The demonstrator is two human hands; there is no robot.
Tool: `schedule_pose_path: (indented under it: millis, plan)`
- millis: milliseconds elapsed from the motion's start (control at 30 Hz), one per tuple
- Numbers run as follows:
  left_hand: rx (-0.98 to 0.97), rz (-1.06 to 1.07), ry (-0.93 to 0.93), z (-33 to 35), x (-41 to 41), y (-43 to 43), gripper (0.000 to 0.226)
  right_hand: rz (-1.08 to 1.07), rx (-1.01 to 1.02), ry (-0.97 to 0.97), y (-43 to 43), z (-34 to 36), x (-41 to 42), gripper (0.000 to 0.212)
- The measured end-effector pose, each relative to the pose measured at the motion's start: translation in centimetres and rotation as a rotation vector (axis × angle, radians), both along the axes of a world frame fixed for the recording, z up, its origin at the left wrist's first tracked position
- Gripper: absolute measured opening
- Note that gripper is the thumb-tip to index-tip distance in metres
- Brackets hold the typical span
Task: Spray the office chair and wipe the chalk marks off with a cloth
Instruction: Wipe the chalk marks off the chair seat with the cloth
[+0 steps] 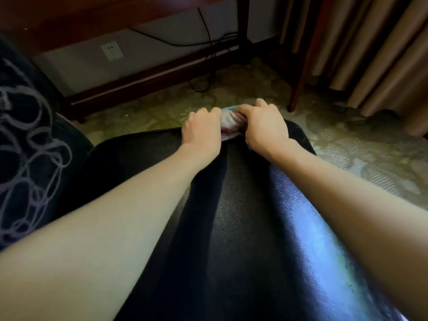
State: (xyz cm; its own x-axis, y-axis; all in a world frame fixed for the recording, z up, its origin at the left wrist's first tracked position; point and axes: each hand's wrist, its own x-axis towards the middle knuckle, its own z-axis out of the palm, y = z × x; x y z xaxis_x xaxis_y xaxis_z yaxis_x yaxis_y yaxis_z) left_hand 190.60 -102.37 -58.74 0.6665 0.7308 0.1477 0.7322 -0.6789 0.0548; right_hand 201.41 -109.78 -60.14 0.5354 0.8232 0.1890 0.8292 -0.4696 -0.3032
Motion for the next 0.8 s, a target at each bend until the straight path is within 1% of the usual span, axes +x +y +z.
schedule_pose_path:
  millis: [167, 333, 500, 567, 633, 700, 733, 800]
  plan:
    - [-0.013, -0.023, -0.033, -0.3, -0.3, 0.1, 0.034, 0.008, -0.045, -0.026, 0.2, 0.1, -0.1, 0.048]
    - [-0.095, -0.045, -0.049, 0.6, -3.5, -2.2, 0.034, 0.086, -0.097, 0.034, -2.5, 1.1, -1.9, 0.054]
    - [-0.16, -0.028, 0.01, 1.7, -8.7, -7.9, 0.036, 0.135, -0.111, 0.029, -8.0, 1.2, -6.9, 0.053]
    - [-0.208, -0.017, -0.002, 2.1, -11.0, -10.5, 0.038, 0.135, -0.087, 0.046, -10.7, 1.0, -9.3, 0.05]
    - [-0.242, -0.015, 0.027, 2.4, -13.4, -13.4, 0.037, 0.128, -0.063, 0.062, -13.5, 0.8, -11.7, 0.045]
    - [-0.199, -0.026, -0.003, 2.9, -15.5, -16.2, 0.036, 0.107, -0.051, 0.077, -16.4, 0.4, -13.8, 0.045]
    - [-0.203, -0.015, -0.029, 3.3, -16.4, -17.4, 0.041, 0.105, -0.05, 0.078, -17.9, 0.4, -14.8, 0.046]
    - [-0.255, -0.015, 0.029, 3.5, -17.9, -20.0, 0.048, 0.122, -0.043, 0.095, -20.5, 0.1, -16.6, 0.047]
